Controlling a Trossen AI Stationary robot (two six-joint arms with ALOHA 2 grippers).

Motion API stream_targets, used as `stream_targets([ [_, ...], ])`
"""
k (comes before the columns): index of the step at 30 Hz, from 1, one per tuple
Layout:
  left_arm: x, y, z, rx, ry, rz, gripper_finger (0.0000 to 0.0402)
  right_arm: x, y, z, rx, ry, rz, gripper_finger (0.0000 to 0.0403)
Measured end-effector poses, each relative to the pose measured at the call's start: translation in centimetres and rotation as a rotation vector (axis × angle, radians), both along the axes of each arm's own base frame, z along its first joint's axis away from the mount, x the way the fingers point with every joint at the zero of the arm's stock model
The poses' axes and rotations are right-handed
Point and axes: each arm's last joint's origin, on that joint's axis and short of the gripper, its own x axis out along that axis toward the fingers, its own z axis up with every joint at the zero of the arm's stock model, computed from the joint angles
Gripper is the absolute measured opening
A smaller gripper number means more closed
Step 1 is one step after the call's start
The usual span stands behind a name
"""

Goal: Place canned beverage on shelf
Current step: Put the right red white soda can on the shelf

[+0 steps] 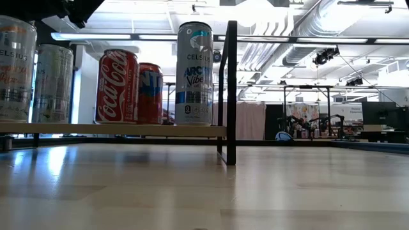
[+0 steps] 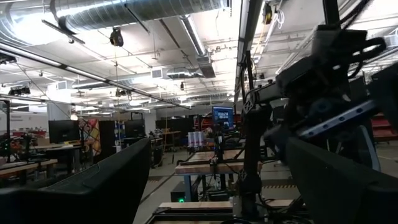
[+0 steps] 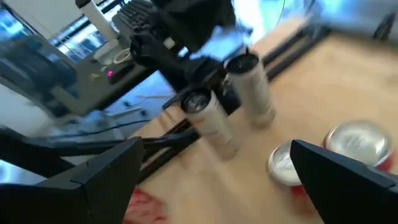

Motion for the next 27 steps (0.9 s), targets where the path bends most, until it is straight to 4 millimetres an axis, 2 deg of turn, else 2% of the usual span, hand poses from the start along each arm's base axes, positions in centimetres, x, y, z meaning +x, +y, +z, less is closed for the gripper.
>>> stream_targets([
  [3,0.0,0.0,0.0,0.000,0.000,0.000,0.0346,0.3,-1.0,-0.1,0.150,0.000,0.013,0.0393],
  [10,0.0,0.0,0.0,0.000,0.000,0.000,0.0346,0.3,-3.3,-1.1,0.230,0.115,0.024,0.0393],
  [16,0.0,0.0,0.0,0.000,0.000,0.000,0.0346,0.2,-4.6,-1.7,0.268,0.194,0.054,0.0393],
  [21,0.0,0.0,0.0,0.000,0.000,0.000,0.0346,0.5,-6.0,-1.6,0.270,0.194,0.101,0.0393],
  [27,0.0,0.0,0.0,0.000,0.000,0.000,0.0346,0.7,-8.6,-1.8,0.261,0.232,0.177,0.0393],
])
